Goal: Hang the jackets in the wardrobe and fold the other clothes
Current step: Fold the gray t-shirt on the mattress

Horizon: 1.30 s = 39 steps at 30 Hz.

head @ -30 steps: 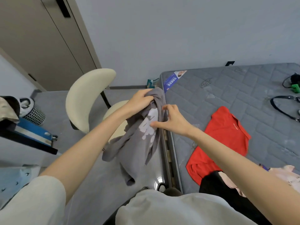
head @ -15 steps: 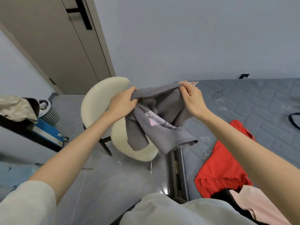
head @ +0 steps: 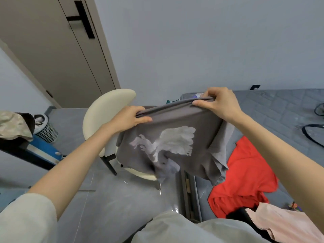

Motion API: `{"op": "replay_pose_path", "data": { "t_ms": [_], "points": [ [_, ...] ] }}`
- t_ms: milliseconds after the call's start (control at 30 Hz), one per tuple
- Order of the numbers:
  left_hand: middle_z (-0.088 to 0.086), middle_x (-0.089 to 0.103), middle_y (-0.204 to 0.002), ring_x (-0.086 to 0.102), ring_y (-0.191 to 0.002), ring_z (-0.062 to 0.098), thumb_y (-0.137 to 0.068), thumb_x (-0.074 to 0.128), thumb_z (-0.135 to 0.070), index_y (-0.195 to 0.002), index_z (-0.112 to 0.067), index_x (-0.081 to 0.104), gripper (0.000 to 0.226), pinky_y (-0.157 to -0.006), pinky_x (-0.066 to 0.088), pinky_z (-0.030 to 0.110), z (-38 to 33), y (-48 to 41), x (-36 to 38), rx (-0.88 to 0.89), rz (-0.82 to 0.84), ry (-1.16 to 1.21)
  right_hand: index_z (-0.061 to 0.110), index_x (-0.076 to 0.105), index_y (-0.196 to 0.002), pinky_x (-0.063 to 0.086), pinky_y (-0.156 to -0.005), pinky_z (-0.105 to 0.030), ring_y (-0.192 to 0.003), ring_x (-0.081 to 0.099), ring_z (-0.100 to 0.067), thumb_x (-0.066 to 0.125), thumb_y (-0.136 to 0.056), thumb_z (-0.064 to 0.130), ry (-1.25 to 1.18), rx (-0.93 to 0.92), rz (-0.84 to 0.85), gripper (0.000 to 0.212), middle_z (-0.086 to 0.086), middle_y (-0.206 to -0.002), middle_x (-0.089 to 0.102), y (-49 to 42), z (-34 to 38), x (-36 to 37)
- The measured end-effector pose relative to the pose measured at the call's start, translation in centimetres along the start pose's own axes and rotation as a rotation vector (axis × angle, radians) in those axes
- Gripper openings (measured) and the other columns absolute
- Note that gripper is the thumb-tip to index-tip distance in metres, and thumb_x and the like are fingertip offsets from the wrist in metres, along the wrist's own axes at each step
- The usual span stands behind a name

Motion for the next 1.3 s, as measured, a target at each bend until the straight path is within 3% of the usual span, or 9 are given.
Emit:
{"op": "replay_pose_path", "data": {
  "t_ms": [100,233,400,633,733,900,1000,1167,1300],
  "points": [
    [-0.001,0.049,-0.066,0.046,-0.064,0.018,-0.077,0.067,-0.057,-0.078,-0.012,0.048,0.049,-0.057,0.033,0.035,0.7,0.1,0.4,0.063,0.117,-0.35,0.023,0.058,-0.077,0.044,-0.067,-0.032,-0.078,0.059,-0.017,0.077,-0.055,0.067,0.135,0.034,0.088,0.052,0.006,-0.081,0.066,0.8,-0.6,0.2],
    [0.007,0.062,-0.099,0.057,-0.094,0.028,-0.089,0.062,-0.036,-0.094,-0.01,0.054,0.028,-0.072,0.046,0.037,2.0,-0.3,1.4,-0.034,0.13,-0.601,0.026,0.055,-0.096,0.041,-0.068,-0.033,-0.092,0.059,-0.025,0.084,-0.062,0.038,0.295,0.015,0.166,0.046,0.003,-0.097,0.065,1.9,-1.7,0.8],
    [0.012,0.065,-0.103,0.059,-0.097,0.033,-0.089,0.047,-0.007,-0.101,-0.013,0.058,0.017,-0.065,0.036,0.032,2.9,-1.4,1.9,-0.185,0.077,-0.814,0.027,0.059,-0.1,0.034,-0.065,-0.033,-0.098,0.059,-0.033,0.062,-0.074,0.012,0.42,0.144,-0.042,0.031,-0.005,-0.096,0.069,3.1,-4.2,0.1],
    [0.016,0.062,-0.106,0.056,-0.094,0.033,-0.087,0.043,-0.009,-0.098,-0.008,0.06,0.02,-0.07,0.039,0.033,1.5,-7.5,3.9,-0.476,0.062,-0.382,0.012,0.059,-0.108,0.039,-0.071,-0.036,-0.101,0.06,-0.041,0.05,-0.086,0.016,0.708,0.414,0.107,0.024,-0.021,-0.109,0.063,2.2,-9.3,1.0],
    [0.018,0.064,-0.104,0.056,-0.087,0.032,-0.085,0.044,-0.008,-0.088,-0.01,0.059,0.015,-0.07,0.04,0.032,1.0,-11.3,4.3,-0.528,-0.018,-0.083,0.008,0.058,-0.106,0.044,-0.081,-0.042,-0.105,0.057,-0.045,0.042,-0.089,0.012,0.528,0.587,0.104,0.023,-0.026,-0.115,0.06,0.9,-12.2,0.7],
    [0.016,0.061,-0.123,0.055,-0.112,0.036,-0.093,0.034,-0.008,-0.12,-0.013,0.059,0.037,-0.09,0.044,0.039,-1.2,-16.7,5.0,-0.549,-0.232,0.169,0.012,0.063,-0.118,0.041,-0.099,-0.037,-0.119,0.051,-0.032,0.033,-0.085,-0.004,-0.171,0.675,-0.254,0.047,-0.013,-0.127,0.06,-2.1,-14.1,-0.5],
    [0.009,0.055,-0.134,0.052,-0.12,0.028,-0.09,0.03,0.005,-0.132,-0.021,0.054,0.055,-0.099,0.045,0.04,-2.7,-18.2,5.2,-0.449,-0.395,0.426,0.016,0.063,-0.114,0.042,-0.089,-0.025,-0.106,0.052,-0.017,0.029,-0.08,-0.009,-0.37,0.626,-0.457,0.054,-0.003,-0.117,0.061,-2.5,-13.6,-1.4],
    [-0.002,0.061,-0.115,0.056,-0.111,0.02,-0.081,0.028,0.015,-0.118,-0.02,0.061,0.06,-0.088,0.045,0.012,-4.2,-17.0,5.6,-0.334,-0.57,0.568,0.007,0.062,-0.114,0.042,-0.084,-0.022,-0.098,0.052,-0.013,0.032,-0.083,-0.01,-0.489,0.634,-0.728,0.046,-0.006,-0.109,0.061,-1.0,-13.2,-2.6],
    [-0.004,0.062,-0.102,0.059,-0.1,0.02,-0.078,0.032,0.013,-0.109,-0.021,0.06,0.053,-0.09,0.052,0.043,-5.9,-14.1,6.1,-0.235,-0.616,0.663,-0.002,0.061,-0.114,0.041,-0.073,-0.013,-0.095,0.052,-0.013,0.036,-0.094,-0.002,-0.583,0.706,-0.866,0.032,-0.011,-0.108,0.061,2.4,-12.5,-2.4]
  ]
}}
Point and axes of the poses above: each hand's wrist, its own y-axis away from the middle knuckle, its own x-axis out of the palm, z = x × y, the point moved 1 cm from there along -y, towards the middle knuckle
